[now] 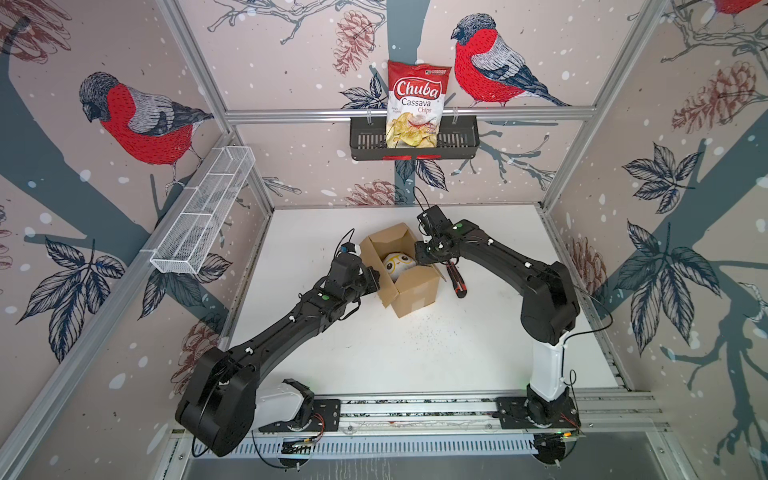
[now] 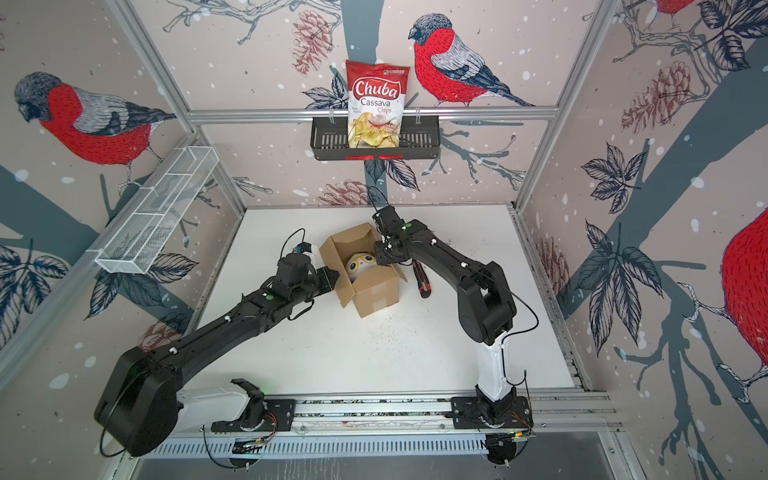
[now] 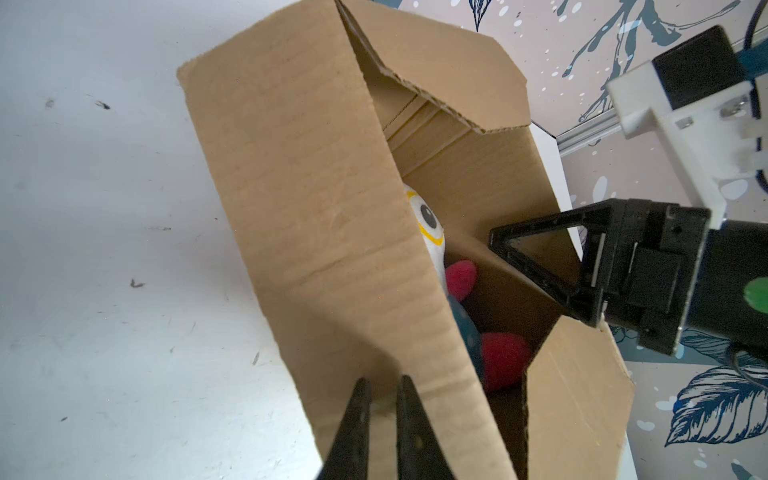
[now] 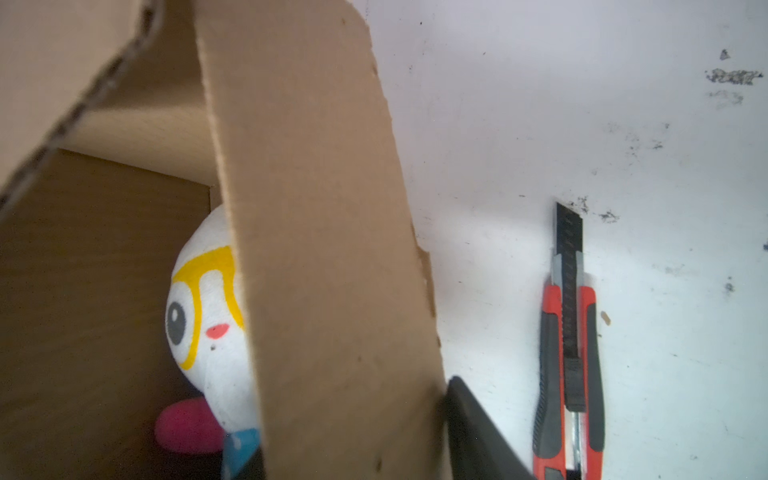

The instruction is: Unpack the express box

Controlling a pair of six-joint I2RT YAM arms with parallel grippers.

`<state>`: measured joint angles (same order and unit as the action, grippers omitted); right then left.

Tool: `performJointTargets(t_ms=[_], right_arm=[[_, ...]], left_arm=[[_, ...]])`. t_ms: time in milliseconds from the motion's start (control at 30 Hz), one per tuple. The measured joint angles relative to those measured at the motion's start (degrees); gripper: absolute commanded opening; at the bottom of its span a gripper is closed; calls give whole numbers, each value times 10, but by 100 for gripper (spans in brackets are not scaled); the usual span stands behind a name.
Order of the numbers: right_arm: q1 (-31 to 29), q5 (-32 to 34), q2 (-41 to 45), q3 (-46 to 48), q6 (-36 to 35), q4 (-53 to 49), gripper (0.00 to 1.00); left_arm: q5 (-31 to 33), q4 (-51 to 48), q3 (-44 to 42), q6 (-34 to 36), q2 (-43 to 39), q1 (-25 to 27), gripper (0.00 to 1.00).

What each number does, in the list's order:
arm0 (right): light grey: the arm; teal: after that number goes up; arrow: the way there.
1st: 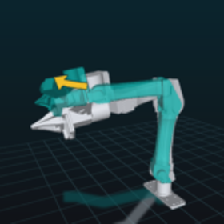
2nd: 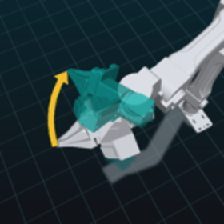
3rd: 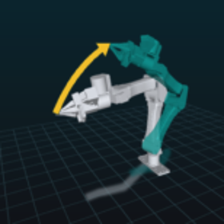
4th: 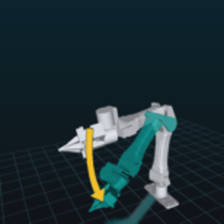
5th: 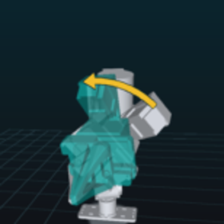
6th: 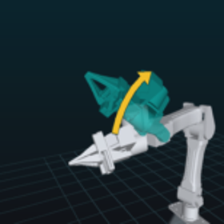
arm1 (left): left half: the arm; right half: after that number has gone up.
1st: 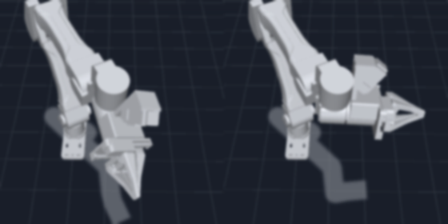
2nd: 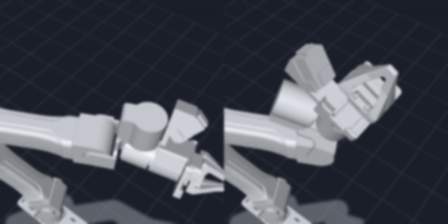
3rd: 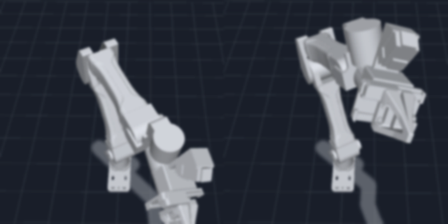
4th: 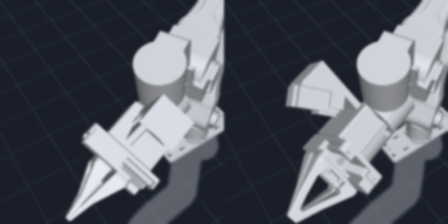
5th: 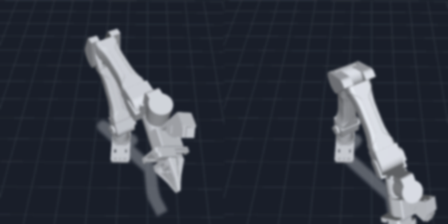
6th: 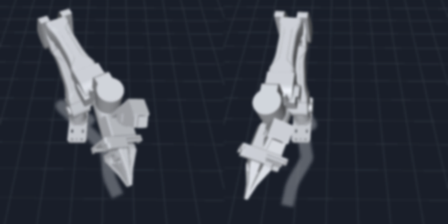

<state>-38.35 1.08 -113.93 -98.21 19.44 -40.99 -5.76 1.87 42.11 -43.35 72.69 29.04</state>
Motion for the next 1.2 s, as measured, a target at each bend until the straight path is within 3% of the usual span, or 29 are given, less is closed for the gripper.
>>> performJointTargets(t_ms=[200, 600, 933, 1200], right_arm=[[0, -1, -2, -12, -7, -1, 26], [-19, 5, -4, -13, -31, -13, 21], [-50, -11, 8, -13, -55, -16, 21], [-66, -9, 13, -10, -77, -19, 21]], left_arm=[[-9, 50, -13, -15, 12, 0, 15], [-16, 97, -28, -47, 5, 30, 15], [3, 45, -84, -49, -168, 38, 20], [64, -108, -87, -52, -303, 39, 38]])
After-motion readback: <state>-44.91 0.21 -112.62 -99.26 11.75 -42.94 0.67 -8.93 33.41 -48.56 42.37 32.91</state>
